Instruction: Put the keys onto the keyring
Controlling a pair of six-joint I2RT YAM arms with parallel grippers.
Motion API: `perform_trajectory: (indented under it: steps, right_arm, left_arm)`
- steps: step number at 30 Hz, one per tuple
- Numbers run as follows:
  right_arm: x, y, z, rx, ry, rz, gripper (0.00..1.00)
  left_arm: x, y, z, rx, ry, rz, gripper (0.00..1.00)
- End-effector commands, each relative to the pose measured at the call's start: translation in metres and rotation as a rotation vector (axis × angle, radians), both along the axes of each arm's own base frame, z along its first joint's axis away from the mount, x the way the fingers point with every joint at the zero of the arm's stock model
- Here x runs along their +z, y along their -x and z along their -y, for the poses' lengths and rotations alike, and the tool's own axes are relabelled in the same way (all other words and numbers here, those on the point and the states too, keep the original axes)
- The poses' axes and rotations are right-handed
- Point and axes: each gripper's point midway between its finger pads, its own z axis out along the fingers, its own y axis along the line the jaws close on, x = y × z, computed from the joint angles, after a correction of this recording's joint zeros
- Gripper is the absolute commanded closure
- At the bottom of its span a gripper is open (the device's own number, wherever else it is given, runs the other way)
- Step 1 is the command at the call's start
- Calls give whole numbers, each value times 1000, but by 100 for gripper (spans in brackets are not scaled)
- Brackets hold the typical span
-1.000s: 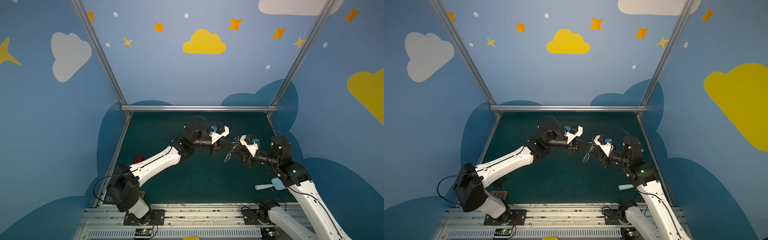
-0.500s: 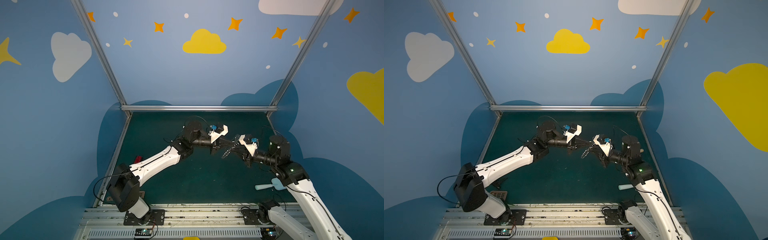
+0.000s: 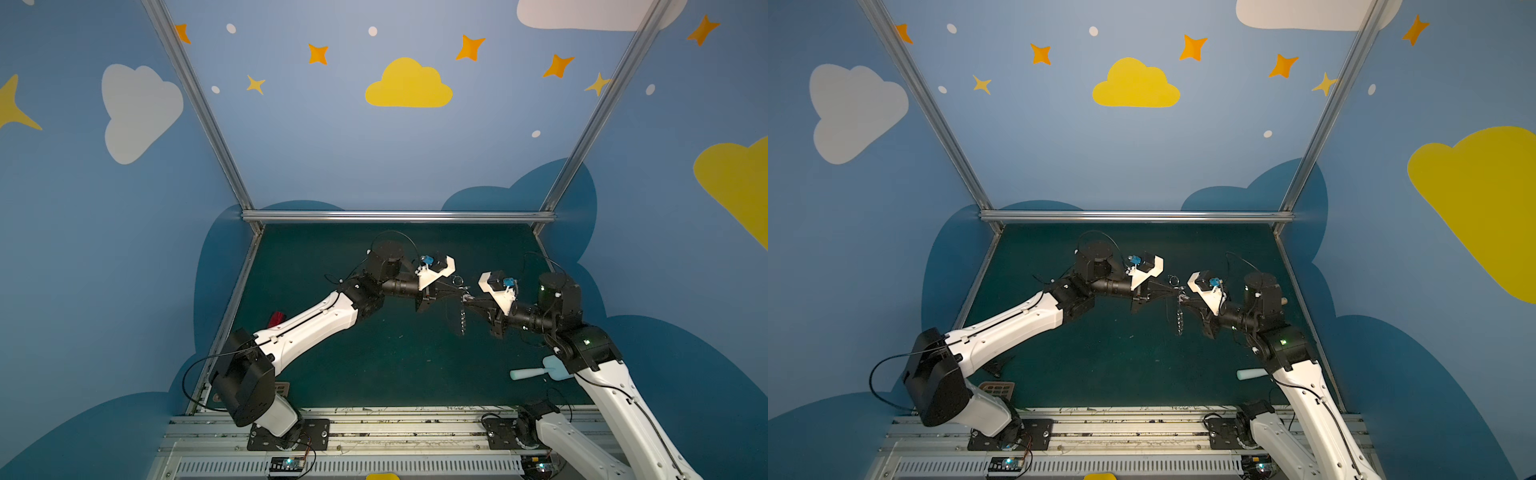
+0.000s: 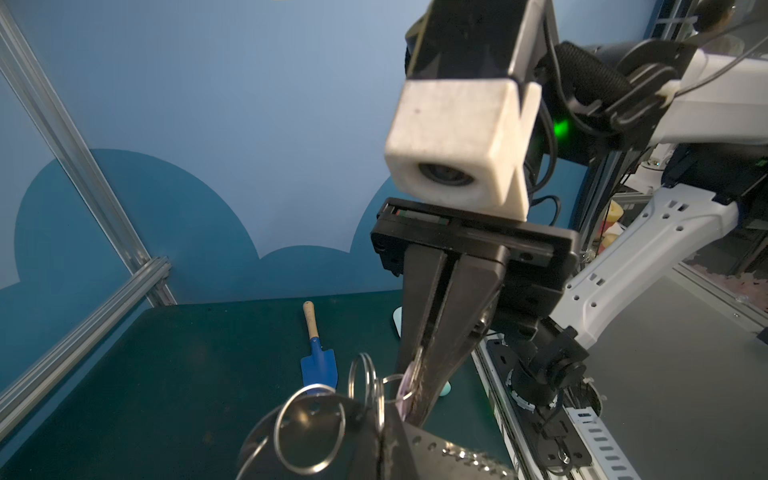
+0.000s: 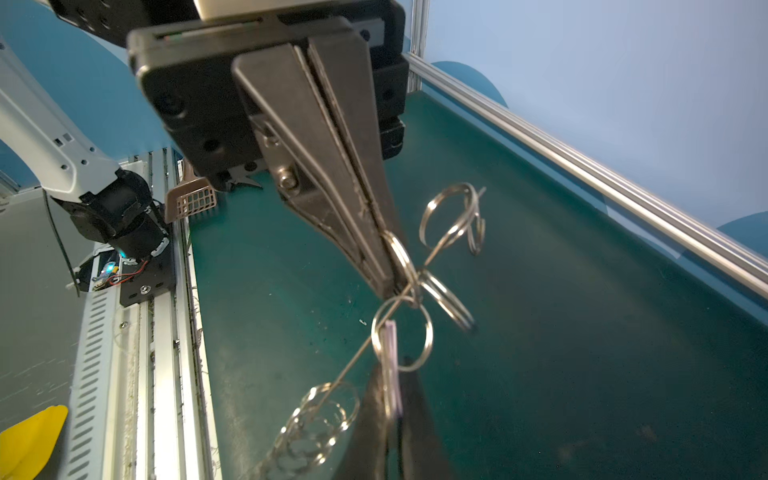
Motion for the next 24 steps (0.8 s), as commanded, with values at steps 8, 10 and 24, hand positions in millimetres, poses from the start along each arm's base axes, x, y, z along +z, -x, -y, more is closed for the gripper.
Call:
perform_trajectory:
  steps: [8,10,24]
  right_arm:
    - [0,4,6,32,137,-100,100]
    - [1,4,6,39,168,-106,100]
    - [-20,1,12,83,380,-192,100]
  left_arm:
    - [-7,-4,-13,49,-108,91,96]
    - [-10,-5,-14,59,-123,90,96]
    - [-48,-29,-22,185,-273,75,96]
